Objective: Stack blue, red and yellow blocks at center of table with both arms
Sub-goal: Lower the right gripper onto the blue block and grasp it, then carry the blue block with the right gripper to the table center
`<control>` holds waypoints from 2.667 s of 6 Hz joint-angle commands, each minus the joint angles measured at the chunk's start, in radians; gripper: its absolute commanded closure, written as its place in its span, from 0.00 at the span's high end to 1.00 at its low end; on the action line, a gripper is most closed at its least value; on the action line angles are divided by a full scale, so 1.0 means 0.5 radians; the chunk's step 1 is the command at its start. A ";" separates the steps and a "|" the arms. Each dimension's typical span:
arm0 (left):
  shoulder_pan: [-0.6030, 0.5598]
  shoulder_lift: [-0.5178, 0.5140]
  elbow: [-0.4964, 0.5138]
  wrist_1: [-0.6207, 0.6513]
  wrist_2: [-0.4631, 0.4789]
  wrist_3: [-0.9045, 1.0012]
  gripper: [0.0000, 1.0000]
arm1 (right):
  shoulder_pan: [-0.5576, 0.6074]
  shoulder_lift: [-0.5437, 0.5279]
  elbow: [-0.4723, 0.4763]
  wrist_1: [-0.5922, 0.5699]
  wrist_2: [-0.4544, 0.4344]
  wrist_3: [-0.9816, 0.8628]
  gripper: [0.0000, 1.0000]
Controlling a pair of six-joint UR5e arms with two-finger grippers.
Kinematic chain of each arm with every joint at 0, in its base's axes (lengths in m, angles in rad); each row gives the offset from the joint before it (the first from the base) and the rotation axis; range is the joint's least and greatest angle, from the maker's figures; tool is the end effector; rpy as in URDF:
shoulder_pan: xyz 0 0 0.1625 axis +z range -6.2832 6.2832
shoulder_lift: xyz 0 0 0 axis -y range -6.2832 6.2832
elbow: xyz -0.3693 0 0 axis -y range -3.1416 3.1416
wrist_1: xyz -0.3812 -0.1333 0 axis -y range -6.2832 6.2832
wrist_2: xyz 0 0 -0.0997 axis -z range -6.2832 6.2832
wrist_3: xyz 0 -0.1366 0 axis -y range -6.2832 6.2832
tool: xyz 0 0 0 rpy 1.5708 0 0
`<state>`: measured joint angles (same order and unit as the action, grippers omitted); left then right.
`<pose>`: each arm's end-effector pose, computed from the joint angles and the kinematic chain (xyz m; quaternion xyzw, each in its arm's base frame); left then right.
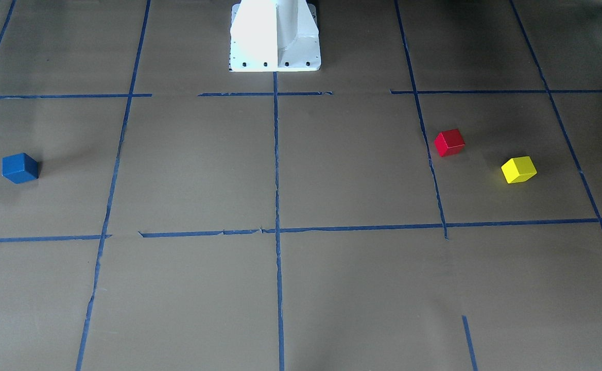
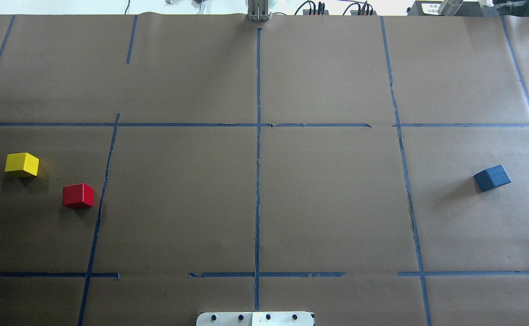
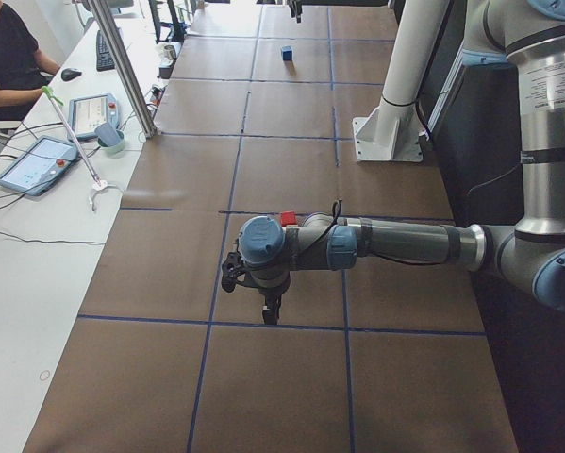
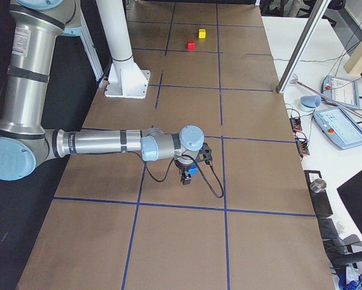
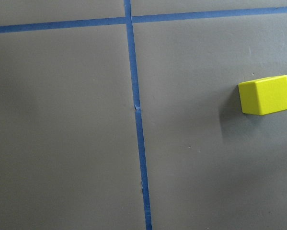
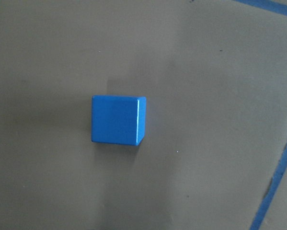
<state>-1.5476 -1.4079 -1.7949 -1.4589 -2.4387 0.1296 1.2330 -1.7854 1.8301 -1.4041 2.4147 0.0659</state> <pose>-0.0194 -0.4163 0.5968 -0.0006 0.4210 0.0586 0.9052 -0.1093 -0.4054 0.5741 0.0126 -0.4183 -0.1658 0.8930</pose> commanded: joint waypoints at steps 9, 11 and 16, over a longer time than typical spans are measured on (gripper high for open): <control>0.000 -0.016 -0.098 0.000 -0.010 -0.001 1.00 | -0.527 0.291 -0.387 0.541 -0.424 0.700 0.24; 0.000 -0.016 -0.098 0.000 -0.010 -0.001 1.00 | -0.524 0.285 -0.290 0.682 -0.396 0.721 0.00; 0.000 -0.013 -0.098 -0.128 -0.010 0.011 1.00 | -1.209 1.527 -0.120 -0.026 -0.648 2.222 0.00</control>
<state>-1.5478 -1.4144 -1.8427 -1.5089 -2.4433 0.1339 0.7078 -1.1825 1.7755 -1.2741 2.1797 1.0296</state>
